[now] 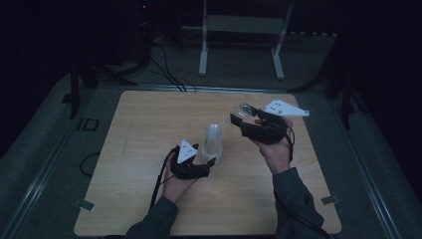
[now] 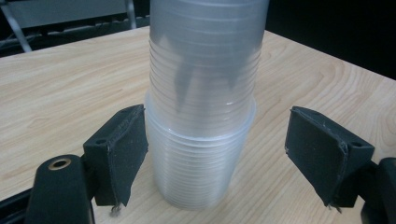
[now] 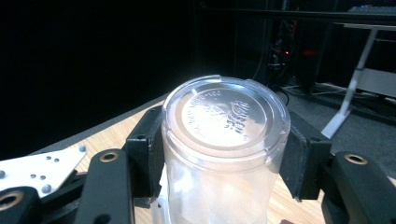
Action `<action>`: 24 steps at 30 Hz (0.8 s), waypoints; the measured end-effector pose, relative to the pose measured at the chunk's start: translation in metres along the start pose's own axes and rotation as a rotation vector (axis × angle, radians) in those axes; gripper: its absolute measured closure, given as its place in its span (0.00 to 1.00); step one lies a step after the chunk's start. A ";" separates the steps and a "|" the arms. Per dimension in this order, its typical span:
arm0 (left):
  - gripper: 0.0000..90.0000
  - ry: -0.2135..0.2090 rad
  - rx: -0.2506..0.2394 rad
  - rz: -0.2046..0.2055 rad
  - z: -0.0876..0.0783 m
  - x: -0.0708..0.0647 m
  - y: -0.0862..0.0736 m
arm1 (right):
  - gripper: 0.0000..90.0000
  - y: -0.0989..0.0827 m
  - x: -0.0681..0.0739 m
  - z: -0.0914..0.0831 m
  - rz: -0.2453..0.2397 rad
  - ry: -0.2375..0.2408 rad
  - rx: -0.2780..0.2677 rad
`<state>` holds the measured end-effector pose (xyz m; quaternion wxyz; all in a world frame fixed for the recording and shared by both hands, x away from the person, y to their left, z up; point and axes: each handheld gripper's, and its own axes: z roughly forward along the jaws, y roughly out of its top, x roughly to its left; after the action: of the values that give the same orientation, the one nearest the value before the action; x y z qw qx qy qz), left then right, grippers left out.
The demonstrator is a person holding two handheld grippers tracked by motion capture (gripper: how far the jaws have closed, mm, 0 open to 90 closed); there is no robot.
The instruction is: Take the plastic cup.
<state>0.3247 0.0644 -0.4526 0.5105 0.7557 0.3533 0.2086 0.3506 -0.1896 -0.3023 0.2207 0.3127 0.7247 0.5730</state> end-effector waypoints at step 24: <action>0.25 -0.036 -0.029 0.034 -0.009 -0.007 0.003 | 0.45 -0.039 -0.020 -0.020 0.060 -0.055 0.051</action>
<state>0.3148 0.0643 -0.4456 0.5238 0.7580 0.3279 0.2086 0.3434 -0.2229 -0.3359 0.2151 0.3554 0.7232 0.5517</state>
